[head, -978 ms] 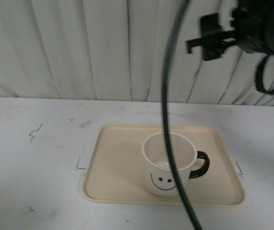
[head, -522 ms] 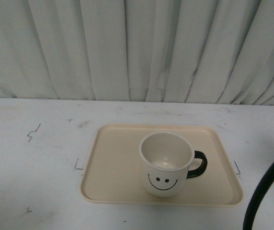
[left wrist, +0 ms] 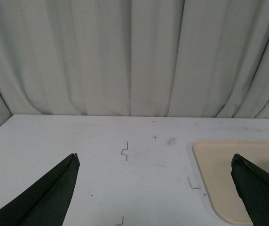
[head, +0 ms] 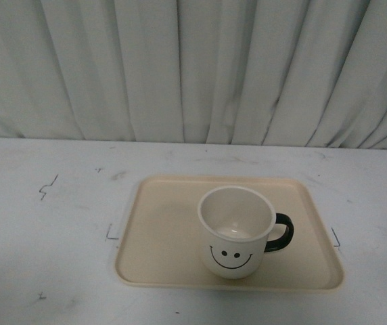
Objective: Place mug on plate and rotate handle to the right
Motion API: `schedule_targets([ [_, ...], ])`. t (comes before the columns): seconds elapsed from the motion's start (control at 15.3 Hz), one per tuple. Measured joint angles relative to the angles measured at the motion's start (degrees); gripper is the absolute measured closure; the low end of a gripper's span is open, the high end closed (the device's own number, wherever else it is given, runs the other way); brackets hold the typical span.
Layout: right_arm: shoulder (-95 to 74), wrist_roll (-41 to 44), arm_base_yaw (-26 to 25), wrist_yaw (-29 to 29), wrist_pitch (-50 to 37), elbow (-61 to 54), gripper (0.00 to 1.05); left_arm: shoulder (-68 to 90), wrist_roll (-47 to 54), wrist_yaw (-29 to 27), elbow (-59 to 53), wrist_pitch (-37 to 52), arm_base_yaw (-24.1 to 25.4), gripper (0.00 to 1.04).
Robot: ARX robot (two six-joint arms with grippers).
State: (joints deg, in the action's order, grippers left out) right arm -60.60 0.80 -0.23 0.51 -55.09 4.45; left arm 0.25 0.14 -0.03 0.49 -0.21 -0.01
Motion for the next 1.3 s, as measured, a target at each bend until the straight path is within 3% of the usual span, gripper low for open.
schedule_targets([
  [0.59, 29.4, 0.0, 0.2, -0.3, 24.3, -3.8, 1.03, 0.0, 0.0, 0.0, 0.0, 0.0, 0.0, 0.07],
  [1.04, 37.8, 0.0, 0.2, -0.3, 32.3, -3.8, 1.03, 0.0, 0.0, 0.0, 0.0, 0.0, 0.0, 0.07],
  [1.17, 46.6, 0.0, 0.2, -0.3, 41.0, -3.8, 1.03, 0.0, 0.0, 0.0, 0.0, 0.0, 0.0, 0.07],
  [1.3, 48.9, 0.0, 0.2, -0.3, 43.2, -3.8, 1.03, 0.0, 0.0, 0.0, 0.0, 0.0, 0.0, 0.07],
])
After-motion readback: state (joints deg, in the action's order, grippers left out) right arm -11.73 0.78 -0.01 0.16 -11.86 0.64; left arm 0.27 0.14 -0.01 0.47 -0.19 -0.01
